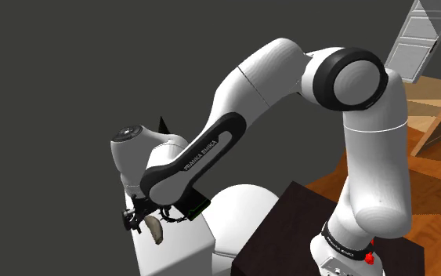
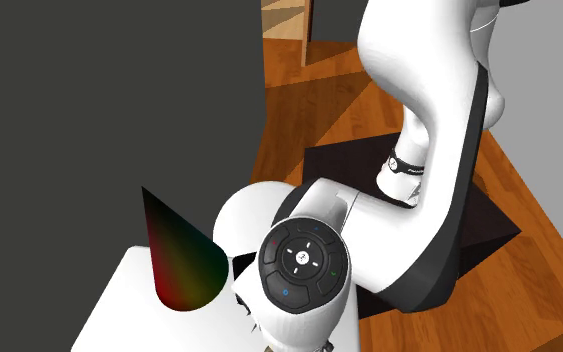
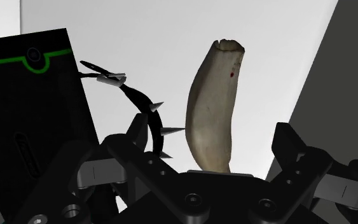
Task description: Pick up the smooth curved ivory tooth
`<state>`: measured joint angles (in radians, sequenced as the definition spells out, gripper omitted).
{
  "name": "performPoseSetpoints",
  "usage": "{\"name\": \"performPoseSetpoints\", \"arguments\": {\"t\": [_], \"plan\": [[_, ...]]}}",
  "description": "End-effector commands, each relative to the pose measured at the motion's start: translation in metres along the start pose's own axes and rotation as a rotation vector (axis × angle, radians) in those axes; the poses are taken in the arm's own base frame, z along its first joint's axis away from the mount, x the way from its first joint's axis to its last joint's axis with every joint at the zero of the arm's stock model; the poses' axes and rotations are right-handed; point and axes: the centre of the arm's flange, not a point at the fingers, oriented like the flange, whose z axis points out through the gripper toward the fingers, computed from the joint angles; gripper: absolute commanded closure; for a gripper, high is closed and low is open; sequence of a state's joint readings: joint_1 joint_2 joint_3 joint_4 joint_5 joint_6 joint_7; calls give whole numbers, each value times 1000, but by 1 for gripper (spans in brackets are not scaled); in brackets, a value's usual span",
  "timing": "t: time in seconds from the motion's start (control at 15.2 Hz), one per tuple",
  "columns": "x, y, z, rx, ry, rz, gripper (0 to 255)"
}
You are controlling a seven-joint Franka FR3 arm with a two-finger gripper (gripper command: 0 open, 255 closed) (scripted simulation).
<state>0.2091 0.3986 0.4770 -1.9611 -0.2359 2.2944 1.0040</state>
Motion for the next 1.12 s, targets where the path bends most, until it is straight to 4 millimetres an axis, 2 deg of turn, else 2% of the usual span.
{"name": "performPoseSetpoints", "arguments": {"t": [0.0, 0.07, 0.13, 0.73, 1.06], "plan": [[0, 0, 8, 0, 0, 0, 0], [0, 0, 8, 0, 0, 0, 0], [0, 0, 9, 0, 0, 0, 255], [0, 0, 8, 0, 0, 0, 255], [0, 0, -18, 0, 0, 0, 255]]}}
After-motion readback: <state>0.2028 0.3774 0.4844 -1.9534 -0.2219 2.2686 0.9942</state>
